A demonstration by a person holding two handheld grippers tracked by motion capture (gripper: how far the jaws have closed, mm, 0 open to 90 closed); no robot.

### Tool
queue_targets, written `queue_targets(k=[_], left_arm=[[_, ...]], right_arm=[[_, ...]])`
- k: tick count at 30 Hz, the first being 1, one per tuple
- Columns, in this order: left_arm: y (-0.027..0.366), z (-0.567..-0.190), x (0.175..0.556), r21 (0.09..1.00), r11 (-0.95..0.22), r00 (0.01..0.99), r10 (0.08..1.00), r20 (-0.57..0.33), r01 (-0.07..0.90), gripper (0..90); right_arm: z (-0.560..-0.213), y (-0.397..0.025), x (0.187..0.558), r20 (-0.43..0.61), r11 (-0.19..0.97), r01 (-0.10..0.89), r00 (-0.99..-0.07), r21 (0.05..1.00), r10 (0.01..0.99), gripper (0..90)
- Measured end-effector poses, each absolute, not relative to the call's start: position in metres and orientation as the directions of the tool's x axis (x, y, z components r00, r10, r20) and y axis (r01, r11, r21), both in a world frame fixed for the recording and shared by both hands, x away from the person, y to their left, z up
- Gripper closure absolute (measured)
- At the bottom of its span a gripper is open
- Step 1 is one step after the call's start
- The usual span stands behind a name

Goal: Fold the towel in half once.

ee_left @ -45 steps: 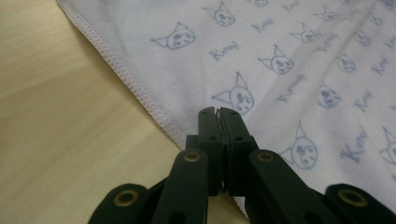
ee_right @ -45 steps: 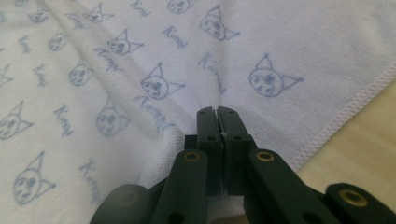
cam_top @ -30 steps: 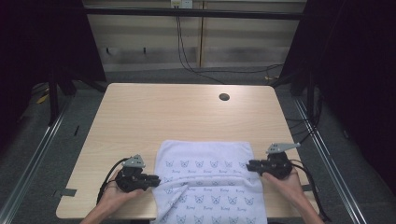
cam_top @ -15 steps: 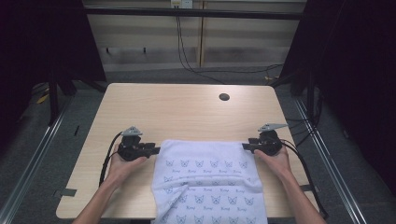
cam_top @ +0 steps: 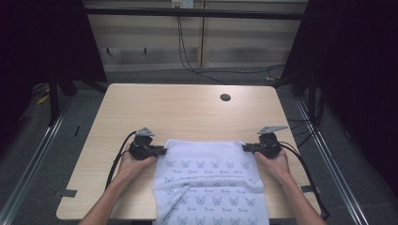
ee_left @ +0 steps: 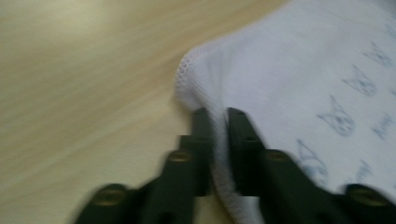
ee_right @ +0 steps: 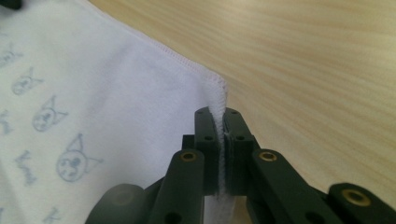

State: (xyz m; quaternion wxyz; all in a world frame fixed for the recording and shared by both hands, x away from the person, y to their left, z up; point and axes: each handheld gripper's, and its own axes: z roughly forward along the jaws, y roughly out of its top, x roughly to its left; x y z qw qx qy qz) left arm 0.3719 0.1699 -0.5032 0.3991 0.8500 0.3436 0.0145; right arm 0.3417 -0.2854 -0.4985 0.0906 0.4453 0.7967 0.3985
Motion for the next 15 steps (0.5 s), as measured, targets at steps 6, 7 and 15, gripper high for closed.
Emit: queue_targets(k=[6, 7, 15], left_arm=[[0.189, -0.475, 0.376, 0.769, -0.296, 0.745, 0.582, -0.326, 0.567, 86.9], [0.189, -0.467, 0.378, 0.781, -0.291, 0.747, 0.588, -0.309, 0.552, 86.9], [0.201, -0.405, 0.406, 0.863, -0.180, 0.738, 0.617, -0.274, 0.471, 87.0]], right_arm=[[-0.465, -0.292, 0.343, 0.242, 0.211, 0.582, -0.601, 0.785, 0.762, 86.7], [-0.456, -0.292, 0.348, 0.240, 0.202, 0.571, -0.604, 0.796, 0.760, 86.8], [-0.389, -0.296, 0.386, 0.210, 0.151, 0.494, -0.599, 0.856, 0.773, 87.0]])
